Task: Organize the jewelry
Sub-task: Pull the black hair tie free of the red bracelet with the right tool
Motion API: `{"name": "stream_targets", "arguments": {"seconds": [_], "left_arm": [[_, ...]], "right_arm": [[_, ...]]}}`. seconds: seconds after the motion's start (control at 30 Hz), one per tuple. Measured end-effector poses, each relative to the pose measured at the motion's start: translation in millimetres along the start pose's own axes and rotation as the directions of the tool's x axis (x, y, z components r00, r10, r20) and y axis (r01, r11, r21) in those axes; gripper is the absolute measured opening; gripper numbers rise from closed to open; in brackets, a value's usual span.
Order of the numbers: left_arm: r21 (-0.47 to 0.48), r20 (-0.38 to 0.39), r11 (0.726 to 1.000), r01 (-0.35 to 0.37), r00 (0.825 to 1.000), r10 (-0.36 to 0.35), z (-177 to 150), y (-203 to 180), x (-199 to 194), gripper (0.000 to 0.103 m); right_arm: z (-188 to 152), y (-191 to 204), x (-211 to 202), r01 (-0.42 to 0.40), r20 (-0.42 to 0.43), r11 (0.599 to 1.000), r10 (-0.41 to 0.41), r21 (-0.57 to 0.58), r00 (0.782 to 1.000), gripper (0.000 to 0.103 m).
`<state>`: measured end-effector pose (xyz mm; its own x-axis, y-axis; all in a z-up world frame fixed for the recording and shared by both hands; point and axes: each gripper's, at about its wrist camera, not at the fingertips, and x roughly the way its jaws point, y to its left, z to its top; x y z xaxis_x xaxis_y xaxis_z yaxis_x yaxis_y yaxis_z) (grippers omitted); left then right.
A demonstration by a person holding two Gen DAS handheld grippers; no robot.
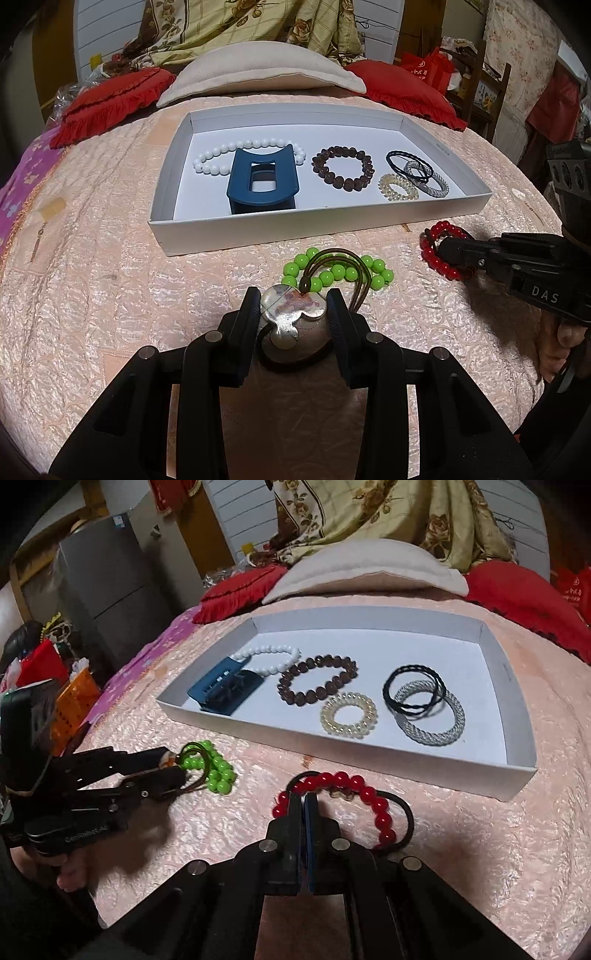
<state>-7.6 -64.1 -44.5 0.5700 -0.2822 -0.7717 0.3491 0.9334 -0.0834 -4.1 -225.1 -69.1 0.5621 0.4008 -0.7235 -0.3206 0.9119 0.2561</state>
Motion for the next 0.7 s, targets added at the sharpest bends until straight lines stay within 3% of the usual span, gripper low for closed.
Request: {"name": "stream_targets", "arguments": {"seconds": [0.7], "left_arm": [[0.0, -0.001, 1.0, 0.0, 1.0, 0.0, 0, 0, 0, 0.035]], "right_arm": [[1, 19, 7, 0.084, -0.026, 0.986, -0.089, -0.144, 0.996, 0.004]]}}
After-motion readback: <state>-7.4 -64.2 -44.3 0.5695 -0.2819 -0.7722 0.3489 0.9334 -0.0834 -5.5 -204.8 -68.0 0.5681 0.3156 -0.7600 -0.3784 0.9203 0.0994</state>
